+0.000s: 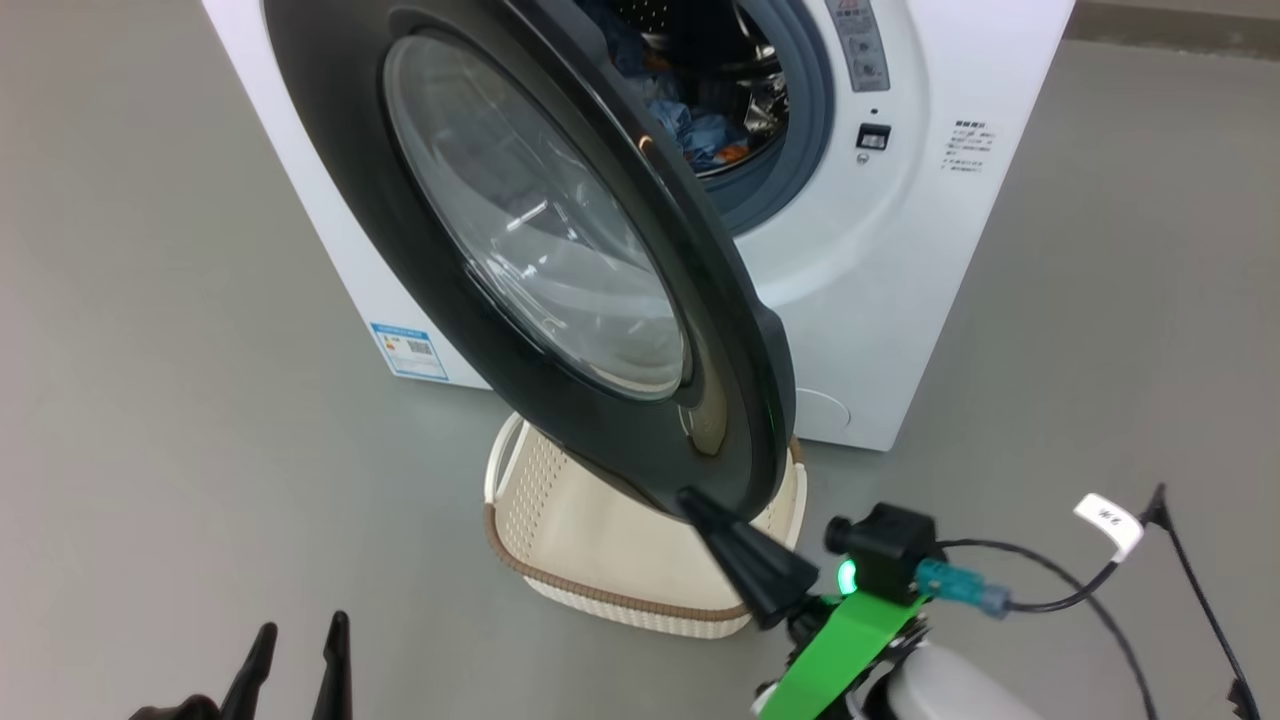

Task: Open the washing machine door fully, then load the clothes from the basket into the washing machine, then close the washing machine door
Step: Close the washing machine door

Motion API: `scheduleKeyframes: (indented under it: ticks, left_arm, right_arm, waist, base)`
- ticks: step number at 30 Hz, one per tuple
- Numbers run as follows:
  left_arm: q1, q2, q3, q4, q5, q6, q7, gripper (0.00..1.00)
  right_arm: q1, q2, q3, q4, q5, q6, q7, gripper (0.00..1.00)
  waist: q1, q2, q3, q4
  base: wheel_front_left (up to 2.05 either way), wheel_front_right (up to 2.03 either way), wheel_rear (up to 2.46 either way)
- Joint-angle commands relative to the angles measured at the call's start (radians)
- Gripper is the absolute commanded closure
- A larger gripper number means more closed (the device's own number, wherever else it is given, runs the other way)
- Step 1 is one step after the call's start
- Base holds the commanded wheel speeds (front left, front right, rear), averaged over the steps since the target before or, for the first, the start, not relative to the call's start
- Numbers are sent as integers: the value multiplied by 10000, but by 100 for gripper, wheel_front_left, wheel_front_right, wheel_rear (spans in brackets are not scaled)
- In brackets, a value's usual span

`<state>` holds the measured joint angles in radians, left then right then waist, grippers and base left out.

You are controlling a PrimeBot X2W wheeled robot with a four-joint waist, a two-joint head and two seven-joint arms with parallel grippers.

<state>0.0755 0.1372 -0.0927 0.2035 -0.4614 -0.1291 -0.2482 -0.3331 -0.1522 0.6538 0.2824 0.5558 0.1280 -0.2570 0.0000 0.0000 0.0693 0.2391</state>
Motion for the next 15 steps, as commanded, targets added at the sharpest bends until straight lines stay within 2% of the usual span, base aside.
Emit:
scheduleKeyframes:
  ticks: [1, 6, 15]
  left_arm:
    - [-470, 85, 305, -190, -31, -15, -135, 0]
    - [-706, 98, 185, -210, -71, -15, -135, 0]
    - [-1083, 121, -61, -325, -146, -15, -136, 0]
  right_arm:
    - [-289, 160, -30, -127, -95, 27, -48, 100]
    - [-588, 197, -845, 114, -174, 27, -48, 100]
    - [-1319, 36, -1728, 279, -286, 27, -48, 100]
  waist:
    - [0, 0, 101, 36]
    - [0, 0, 384, 93]
    - [0, 0, 875, 315]
  base:
    - [0, 0, 0]
    - [0, 0, 0]
    - [0, 0, 0]
